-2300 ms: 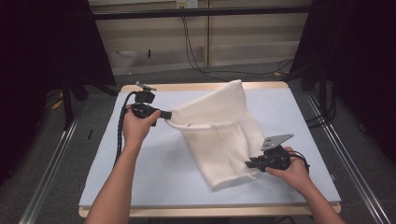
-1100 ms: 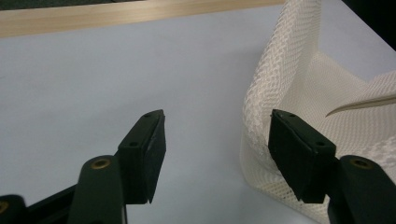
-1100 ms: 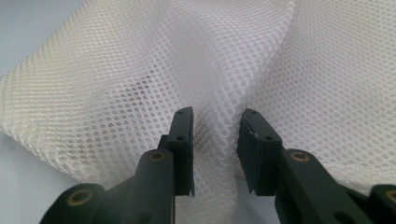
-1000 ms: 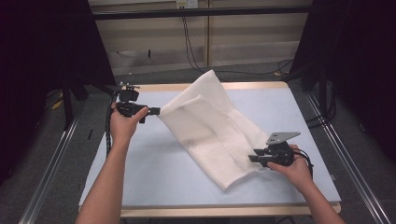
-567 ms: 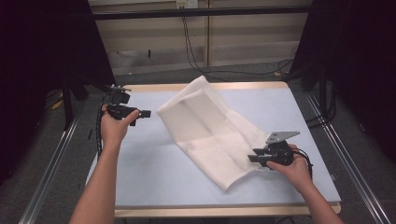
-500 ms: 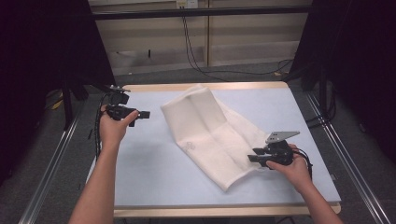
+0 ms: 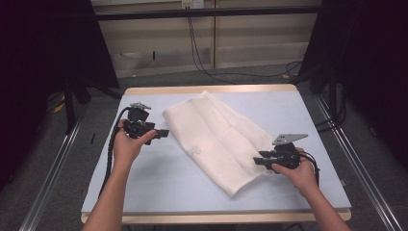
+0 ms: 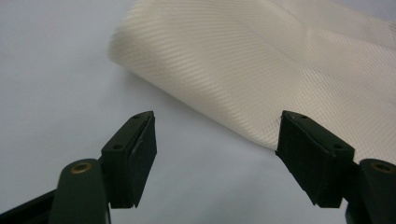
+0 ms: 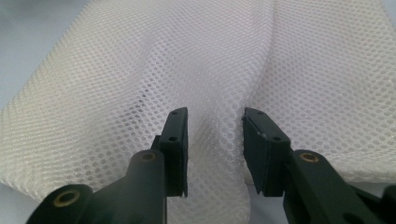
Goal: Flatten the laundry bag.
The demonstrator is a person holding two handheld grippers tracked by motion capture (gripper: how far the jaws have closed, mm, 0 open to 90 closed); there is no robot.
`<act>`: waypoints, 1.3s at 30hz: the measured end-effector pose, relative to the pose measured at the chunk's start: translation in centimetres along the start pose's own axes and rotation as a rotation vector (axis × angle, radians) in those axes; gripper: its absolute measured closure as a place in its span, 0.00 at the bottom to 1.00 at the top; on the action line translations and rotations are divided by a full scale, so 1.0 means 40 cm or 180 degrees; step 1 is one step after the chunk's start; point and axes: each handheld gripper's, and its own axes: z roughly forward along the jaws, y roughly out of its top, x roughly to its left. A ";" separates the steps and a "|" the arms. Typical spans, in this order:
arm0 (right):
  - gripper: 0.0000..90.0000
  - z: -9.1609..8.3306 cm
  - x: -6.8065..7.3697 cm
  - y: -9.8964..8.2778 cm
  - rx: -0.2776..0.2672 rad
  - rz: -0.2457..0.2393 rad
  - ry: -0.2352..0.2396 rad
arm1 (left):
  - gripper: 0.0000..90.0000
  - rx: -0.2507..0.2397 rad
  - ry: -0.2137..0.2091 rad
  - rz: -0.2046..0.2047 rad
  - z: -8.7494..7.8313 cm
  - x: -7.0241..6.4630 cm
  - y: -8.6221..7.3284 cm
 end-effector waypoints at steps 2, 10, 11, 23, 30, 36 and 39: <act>0.76 0.000 0.002 0.000 -0.0024 0.0037 -0.0027 | 0.32 0.0011 -0.0041 0.0039 0.011 -0.026 -0.007; 0.96 -0.015 0.007 0.011 -0.0239 0.0046 -0.0054 | 0.36 0.0141 -0.0222 0.0246 0.066 -0.098 -0.034; 0.96 -0.016 0.009 0.013 -0.0238 0.0033 -0.0052 | 0.36 0.0146 -0.0261 0.0258 0.072 -0.105 -0.034; 0.98 -0.019 0.051 0.037 -0.0319 -0.0230 0.0091 | 0.35 0.0127 -0.0484 0.0437 0.135 -0.194 -0.004; 0.99 -0.018 0.071 0.041 -0.0339 -0.0311 0.0174 | 0.35 0.0211 -0.0579 0.0508 0.169 -0.233 0.018; 0.99 -0.012 0.089 0.043 -0.0311 -0.0436 0.0246 | 0.34 0.0272 -0.0608 0.0493 0.179 -0.254 0.037; 0.99 -0.007 0.094 0.043 -0.0283 -0.0487 0.0262 | 0.34 0.0272 -0.0600 0.0483 0.187 -0.268 0.046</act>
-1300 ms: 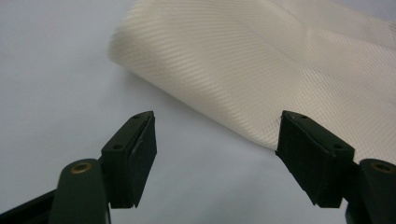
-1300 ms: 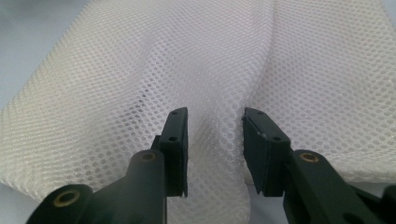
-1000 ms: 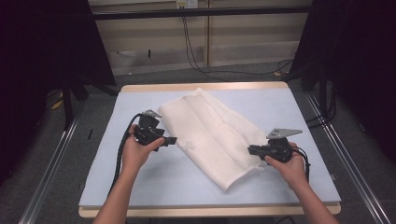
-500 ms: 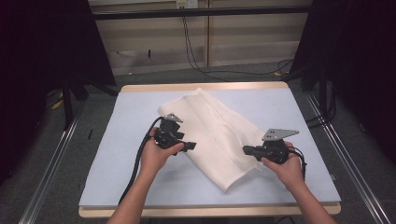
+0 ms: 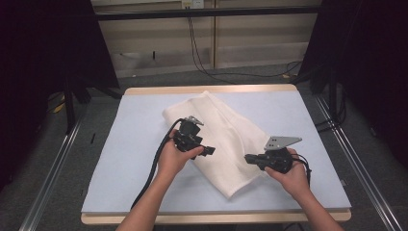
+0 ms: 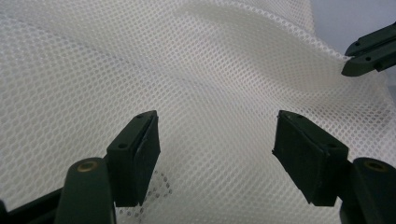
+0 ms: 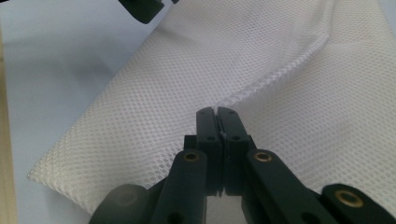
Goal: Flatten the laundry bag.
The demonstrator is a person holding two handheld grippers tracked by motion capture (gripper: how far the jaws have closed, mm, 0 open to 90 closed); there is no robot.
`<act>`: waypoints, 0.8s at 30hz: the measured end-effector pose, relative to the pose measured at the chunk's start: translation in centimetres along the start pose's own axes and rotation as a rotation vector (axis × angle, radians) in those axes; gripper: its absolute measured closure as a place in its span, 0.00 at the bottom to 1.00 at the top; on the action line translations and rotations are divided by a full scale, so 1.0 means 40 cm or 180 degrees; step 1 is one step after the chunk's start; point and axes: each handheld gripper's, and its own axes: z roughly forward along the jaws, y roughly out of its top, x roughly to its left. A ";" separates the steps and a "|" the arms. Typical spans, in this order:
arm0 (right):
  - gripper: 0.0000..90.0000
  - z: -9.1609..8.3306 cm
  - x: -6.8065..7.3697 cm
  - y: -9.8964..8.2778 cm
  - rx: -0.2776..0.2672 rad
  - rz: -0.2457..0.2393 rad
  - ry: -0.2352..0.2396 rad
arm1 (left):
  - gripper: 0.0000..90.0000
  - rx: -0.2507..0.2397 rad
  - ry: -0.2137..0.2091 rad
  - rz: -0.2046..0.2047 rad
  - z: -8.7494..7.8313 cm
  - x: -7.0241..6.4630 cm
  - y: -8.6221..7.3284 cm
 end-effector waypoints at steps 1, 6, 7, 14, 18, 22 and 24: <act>0.99 0.002 0.002 0.000 0.0001 -0.0013 0.0005 | 0.35 0.0019 -0.0010 0.0059 0.001 0.002 0.003; 0.99 0.006 0.012 0.002 -0.0004 -0.0033 0.0062 | 0.35 0.0003 -0.0039 -0.0007 0.014 -0.016 0.024; 0.99 0.008 0.015 0.002 0.0011 -0.0058 0.0067 | 0.35 0.0022 -0.0045 -0.0015 0.014 -0.018 0.028; 0.99 0.024 0.036 0.002 0.0065 -0.0168 0.0135 | 0.34 0.0063 -0.0077 -0.0029 0.035 -0.031 0.049; 0.99 0.029 0.041 0.000 0.0096 -0.0223 0.0135 | 0.34 0.0005 -0.0110 -0.0109 0.054 -0.042 0.057; 0.99 0.034 0.045 0.001 0.0101 -0.0232 0.0152 | 0.36 0.0039 -0.0135 -0.0076 0.066 -0.049 0.064; 0.99 0.037 0.049 0.002 0.0107 -0.0267 0.0147 | 0.39 0.0055 -0.0175 -0.0065 0.073 -0.054 0.068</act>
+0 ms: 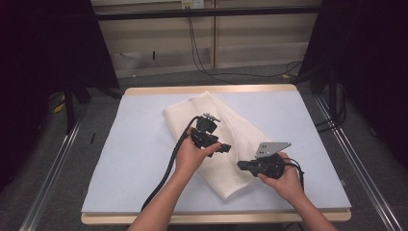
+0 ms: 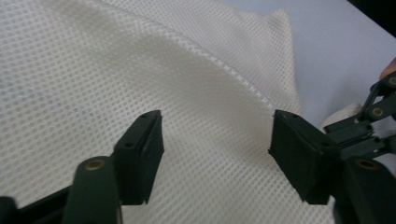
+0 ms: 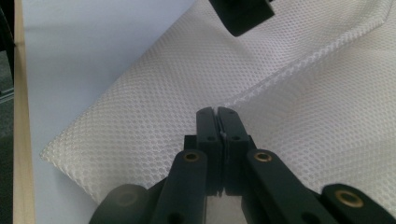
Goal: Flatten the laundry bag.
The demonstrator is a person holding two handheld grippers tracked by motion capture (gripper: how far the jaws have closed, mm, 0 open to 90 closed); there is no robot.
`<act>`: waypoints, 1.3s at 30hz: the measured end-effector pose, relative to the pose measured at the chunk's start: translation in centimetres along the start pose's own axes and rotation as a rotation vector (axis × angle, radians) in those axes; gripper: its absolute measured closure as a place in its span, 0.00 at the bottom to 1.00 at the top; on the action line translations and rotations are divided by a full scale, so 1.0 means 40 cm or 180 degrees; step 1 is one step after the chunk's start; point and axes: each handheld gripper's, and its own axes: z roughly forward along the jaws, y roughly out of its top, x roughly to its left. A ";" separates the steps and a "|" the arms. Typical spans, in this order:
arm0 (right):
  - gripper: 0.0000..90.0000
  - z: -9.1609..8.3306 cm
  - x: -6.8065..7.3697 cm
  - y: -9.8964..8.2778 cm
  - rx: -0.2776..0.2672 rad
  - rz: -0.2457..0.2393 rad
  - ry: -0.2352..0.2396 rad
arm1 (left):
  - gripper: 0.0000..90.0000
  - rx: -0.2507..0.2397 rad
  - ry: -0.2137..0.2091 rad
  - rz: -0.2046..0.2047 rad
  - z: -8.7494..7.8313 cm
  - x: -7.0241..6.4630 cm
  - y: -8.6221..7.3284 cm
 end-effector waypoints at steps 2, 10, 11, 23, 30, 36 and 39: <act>0.99 0.003 0.002 0.000 0.0008 -0.0042 0.0003 | 0.37 0.0031 -0.0016 -0.0024 0.007 -0.007 0.004; 0.99 0.009 0.010 0.004 0.0017 -0.0080 0.0017 | 0.41 0.0008 -0.0011 -0.0042 0.029 -0.021 0.016; 0.99 0.010 0.011 0.005 0.0020 -0.0090 0.0018 | 0.42 -0.0004 -0.0029 -0.0081 0.033 -0.024 0.017; 0.98 0.009 0.016 0.008 -0.0013 -0.0127 0.0027 | 0.62 0.0126 -0.0065 -0.0158 0.059 -0.035 0.032; 0.97 0.009 0.018 0.009 -0.0029 -0.0105 0.0018 | 0.95 0.0262 -0.0121 -0.0163 0.062 -0.035 0.032; 0.76 -0.005 0.014 0.009 -0.0068 -0.0001 0.0037 | 0.99 0.0268 -0.0105 -0.0230 0.047 -0.021 0.018; 0.66 -0.019 0.007 0.009 -0.0102 0.0069 0.0021 | 0.99 0.0245 -0.0080 -0.0212 0.037 -0.018 0.009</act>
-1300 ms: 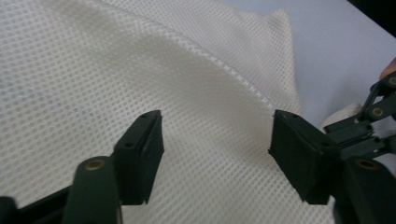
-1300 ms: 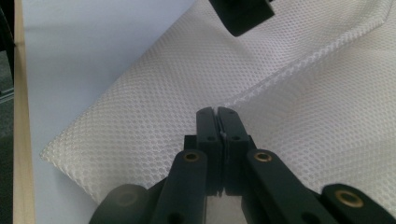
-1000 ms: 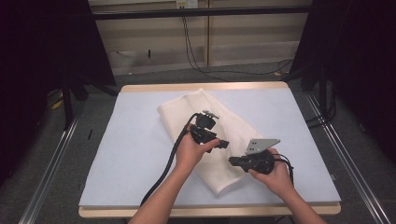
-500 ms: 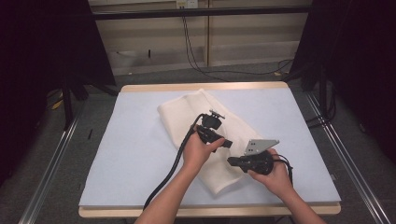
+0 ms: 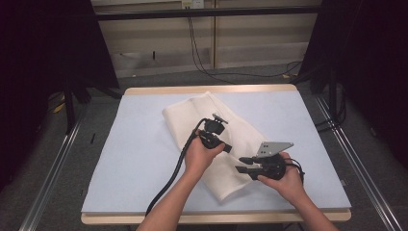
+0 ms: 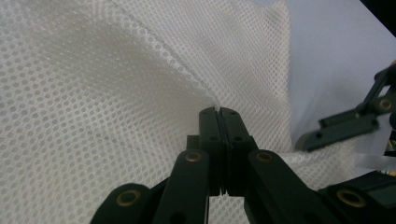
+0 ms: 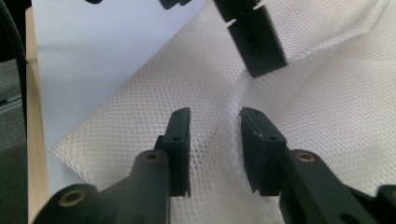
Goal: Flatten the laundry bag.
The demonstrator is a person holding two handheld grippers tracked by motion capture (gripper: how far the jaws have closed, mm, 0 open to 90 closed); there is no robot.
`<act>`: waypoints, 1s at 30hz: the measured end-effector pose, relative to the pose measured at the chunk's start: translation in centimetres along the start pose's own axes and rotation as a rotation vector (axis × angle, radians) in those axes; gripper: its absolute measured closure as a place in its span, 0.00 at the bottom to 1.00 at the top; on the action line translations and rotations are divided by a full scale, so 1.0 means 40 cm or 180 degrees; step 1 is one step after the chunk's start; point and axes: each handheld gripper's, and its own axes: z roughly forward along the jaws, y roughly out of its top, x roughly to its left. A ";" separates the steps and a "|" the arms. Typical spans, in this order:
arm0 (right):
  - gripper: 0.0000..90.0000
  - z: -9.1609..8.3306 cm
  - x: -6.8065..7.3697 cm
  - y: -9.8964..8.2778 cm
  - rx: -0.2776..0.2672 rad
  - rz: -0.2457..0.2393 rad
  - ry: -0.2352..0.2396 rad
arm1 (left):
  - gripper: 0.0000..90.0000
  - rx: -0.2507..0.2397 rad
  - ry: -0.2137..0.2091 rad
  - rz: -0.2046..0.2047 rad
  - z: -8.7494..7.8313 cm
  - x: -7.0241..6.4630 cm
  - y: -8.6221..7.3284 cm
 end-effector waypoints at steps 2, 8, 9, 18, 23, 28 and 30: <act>0.58 -0.012 -0.003 0.000 -0.0004 0.0086 0.0022 | 0.99 0.0019 0.0016 0.0024 -0.010 0.002 -0.006; 0.43 -0.053 -0.028 -0.004 -0.0088 0.0303 0.0008 | 1.00 -0.0076 0.0062 -0.0002 -0.040 0.023 -0.032; 0.43 -0.060 -0.035 -0.005 -0.0094 0.0360 -0.0028 | 1.00 -0.0067 0.0046 -0.0001 -0.044 0.026 -0.038; 0.35 -0.049 -0.054 -0.022 -0.0120 0.0425 -0.0010 | 1.00 -0.0173 0.0094 -0.0001 -0.073 0.042 -0.083; 0.30 -0.061 -0.041 -0.004 -0.0168 0.0434 0.0140 | 1.00 -0.0209 0.0164 -0.0095 -0.081 0.062 -0.096; 0.29 -0.050 -0.040 -0.011 0.0030 0.0326 0.0075 | 1.00 -0.0243 0.0157 -0.0126 -0.100 0.073 -0.105; 0.30 -0.040 -0.049 -0.027 0.0084 0.0389 0.0084 | 1.00 -0.0288 0.0151 -0.0169 -0.106 0.076 -0.112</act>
